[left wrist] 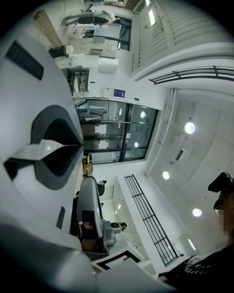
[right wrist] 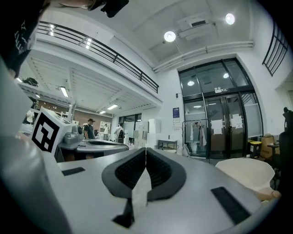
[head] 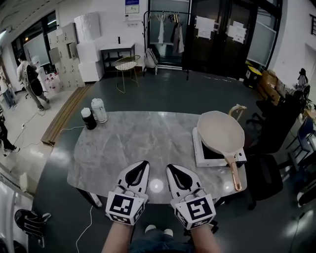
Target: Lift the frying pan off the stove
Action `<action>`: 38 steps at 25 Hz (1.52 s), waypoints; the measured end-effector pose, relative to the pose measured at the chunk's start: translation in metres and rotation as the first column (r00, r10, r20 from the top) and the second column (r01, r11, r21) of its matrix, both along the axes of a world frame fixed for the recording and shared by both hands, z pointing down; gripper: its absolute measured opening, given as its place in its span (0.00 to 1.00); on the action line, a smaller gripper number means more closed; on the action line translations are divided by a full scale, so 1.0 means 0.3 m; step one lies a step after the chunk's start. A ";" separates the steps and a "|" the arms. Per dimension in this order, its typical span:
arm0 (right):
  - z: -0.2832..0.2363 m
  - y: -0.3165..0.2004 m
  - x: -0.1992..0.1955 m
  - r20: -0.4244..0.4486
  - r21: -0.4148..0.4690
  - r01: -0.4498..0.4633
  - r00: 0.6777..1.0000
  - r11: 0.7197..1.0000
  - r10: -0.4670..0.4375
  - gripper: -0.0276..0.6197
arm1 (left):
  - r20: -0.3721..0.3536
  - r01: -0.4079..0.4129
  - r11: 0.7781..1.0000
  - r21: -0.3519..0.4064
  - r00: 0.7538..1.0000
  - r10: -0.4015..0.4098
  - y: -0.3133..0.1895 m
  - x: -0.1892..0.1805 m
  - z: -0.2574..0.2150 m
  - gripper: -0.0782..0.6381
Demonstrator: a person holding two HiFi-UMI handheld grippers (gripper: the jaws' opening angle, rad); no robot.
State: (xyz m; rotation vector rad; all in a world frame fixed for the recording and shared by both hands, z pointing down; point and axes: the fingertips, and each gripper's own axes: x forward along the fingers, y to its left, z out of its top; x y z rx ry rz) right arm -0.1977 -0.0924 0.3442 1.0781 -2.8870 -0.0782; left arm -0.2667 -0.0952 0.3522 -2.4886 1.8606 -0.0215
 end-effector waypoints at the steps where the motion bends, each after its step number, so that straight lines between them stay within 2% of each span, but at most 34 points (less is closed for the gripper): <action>1: -0.006 0.000 -0.005 -0.007 0.005 -0.002 1.000 1.000 0.002 0.08 | -0.005 -0.007 1.000 0.004 1.000 0.007 -0.007 0.000 -0.004 0.13; 11: -0.001 -0.021 -0.013 -0.053 0.012 -0.065 0.996 0.998 0.065 0.08 | -0.052 -0.076 0.997 0.012 0.996 0.076 -0.073 -0.011 -0.008 0.13; 16: 0.002 -0.038 0.039 -0.043 0.017 -0.109 0.993 0.994 0.110 0.08 | -0.052 -0.129 0.992 -0.012 0.990 0.129 -0.104 0.049 0.013 0.13; 21: 0.006 -0.073 0.172 -0.028 0.026 -0.129 0.991 0.991 0.130 0.08 | -0.035 -0.139 0.990 -0.016 0.990 0.138 -0.148 0.166 0.023 0.13; 24: 0.015 -0.109 0.283 -0.031 0.000 -0.135 0.990 0.991 0.135 0.08 | -0.035 -0.139 0.990 -0.036 0.990 0.137 -0.187 0.270 0.037 0.13; 30: 0.006 -0.173 0.510 -0.025 -0.016 -0.154 0.988 0.988 0.153 0.08 | -0.115 -0.163 0.985 -0.060 0.981 0.156 -0.239 0.475 0.062 0.13; 33: 0.007 -0.208 0.626 -0.032 -0.007 -0.142 0.989 0.990 0.142 0.08 | -0.122 -0.175 0.981 -0.079 0.979 0.165 -0.274 0.594 0.081 0.13; 36: 0.024 -0.229 0.744 -0.021 -0.037 -0.126 0.992 0.991 0.125 0.08 | -0.140 -0.162 0.982 -0.093 0.979 0.148 -0.299 0.699 0.100 0.13; 38: 0.037 -0.246 0.804 -0.009 -0.063 -0.109 0.994 0.992 0.109 0.09 | -0.154 -0.153 0.983 -0.105 0.979 0.136 -0.314 0.751 0.111 0.18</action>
